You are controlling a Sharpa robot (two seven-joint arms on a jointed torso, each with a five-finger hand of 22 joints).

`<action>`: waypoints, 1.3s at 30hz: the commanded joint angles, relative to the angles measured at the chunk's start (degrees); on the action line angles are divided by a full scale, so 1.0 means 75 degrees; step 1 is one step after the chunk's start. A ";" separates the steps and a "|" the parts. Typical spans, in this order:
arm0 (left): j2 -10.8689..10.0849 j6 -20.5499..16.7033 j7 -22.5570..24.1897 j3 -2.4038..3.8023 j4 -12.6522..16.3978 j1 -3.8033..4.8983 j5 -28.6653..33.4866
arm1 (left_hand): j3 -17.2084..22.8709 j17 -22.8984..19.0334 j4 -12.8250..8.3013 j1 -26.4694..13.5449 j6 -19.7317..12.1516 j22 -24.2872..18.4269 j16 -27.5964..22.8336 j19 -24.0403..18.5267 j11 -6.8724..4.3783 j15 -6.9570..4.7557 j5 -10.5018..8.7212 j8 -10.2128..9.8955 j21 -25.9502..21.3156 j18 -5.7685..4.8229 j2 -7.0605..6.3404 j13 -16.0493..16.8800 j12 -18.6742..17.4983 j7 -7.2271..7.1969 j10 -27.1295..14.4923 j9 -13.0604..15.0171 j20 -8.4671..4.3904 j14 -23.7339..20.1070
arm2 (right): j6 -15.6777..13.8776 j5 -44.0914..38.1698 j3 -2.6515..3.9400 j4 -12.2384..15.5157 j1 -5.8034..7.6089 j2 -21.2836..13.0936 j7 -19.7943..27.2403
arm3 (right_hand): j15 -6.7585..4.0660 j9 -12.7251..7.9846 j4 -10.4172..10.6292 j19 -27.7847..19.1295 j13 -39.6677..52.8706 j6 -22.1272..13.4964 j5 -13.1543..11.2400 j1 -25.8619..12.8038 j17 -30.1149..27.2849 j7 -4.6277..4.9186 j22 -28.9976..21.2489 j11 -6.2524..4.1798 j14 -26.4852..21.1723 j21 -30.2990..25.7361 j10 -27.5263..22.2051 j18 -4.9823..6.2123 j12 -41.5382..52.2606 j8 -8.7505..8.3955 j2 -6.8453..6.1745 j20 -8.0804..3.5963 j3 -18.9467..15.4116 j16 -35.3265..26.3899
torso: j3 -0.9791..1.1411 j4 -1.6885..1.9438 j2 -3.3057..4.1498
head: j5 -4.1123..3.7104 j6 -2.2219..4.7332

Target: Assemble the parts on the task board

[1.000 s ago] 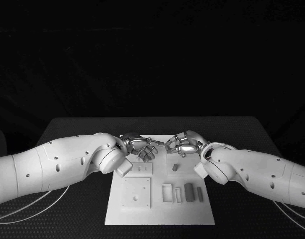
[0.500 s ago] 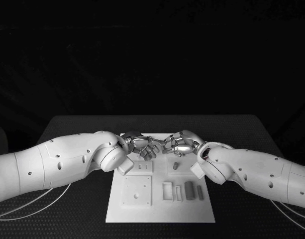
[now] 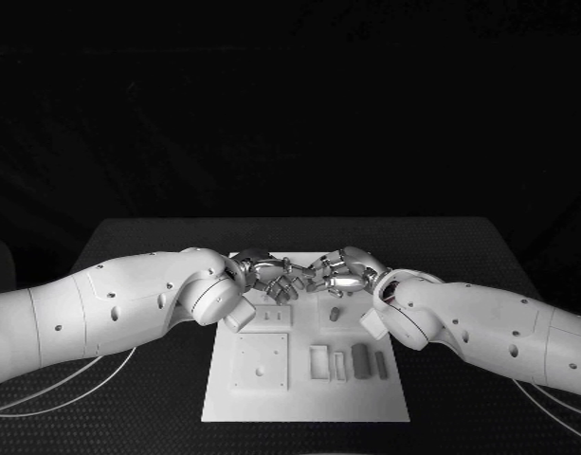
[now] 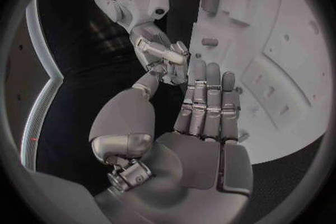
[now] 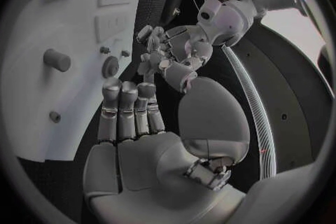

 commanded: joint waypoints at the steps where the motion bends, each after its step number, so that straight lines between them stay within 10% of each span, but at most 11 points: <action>1: 0.0022 0.0171 -0.0037 0.0007 0.0020 0.0009 -0.0020 | -0.0006 0.0009 -0.0054 -0.0003 0.0055 0.0014 -0.0054 0.0022 0.0035 -0.0004 0.0047 -0.0012 -0.0039 0.0091 0.0104 -0.0010 -0.0049 -0.0015 -0.0008 -0.0014 -0.0164 -0.0027 | 0.0084 0.0006 0.0004 0.0009 0.0000 0.0009 0.0098 | 0.0019 0.0582 -0.0048 -0.0051 0.0006 0.0425 0.0038 -0.0009 -0.0013 0.0388 0.0009 0.0002 -0.0054 0.0000 -0.0073 0.0123 0.0025 0.0013 0.0063 0.0018 -0.0018 0.0025 | 0.0000 -0.0004 0.0005 | 0.0007 -0.0021; 39: 0.0029 0.0341 -0.0094 0.0010 -0.0052 0.0014 0.0228 | -0.0033 0.0108 -0.0314 0.0078 0.0554 0.0136 -0.0053 0.0020 -0.0101 -0.0007 0.0400 0.0140 -0.0166 0.0038 0.0829 0.0022 0.0033 -0.0206 0.0320 -0.0055 -0.0159 -0.0001 | 0.0165 -0.0005 0.0005 0.0098 0.0000 0.0059 0.0116 | 0.0024 0.0607 -0.0085 -0.0063 0.0006 0.0423 0.0073 -0.0027 -0.0021 0.0389 0.0009 0.0003 -0.0066 0.0004 -0.0080 0.0123 0.0032 0.0000 0.0085 0.0023 -0.0034 0.0034 | 0.0002 -0.0001 0.0008 | 0.0050 -0.0126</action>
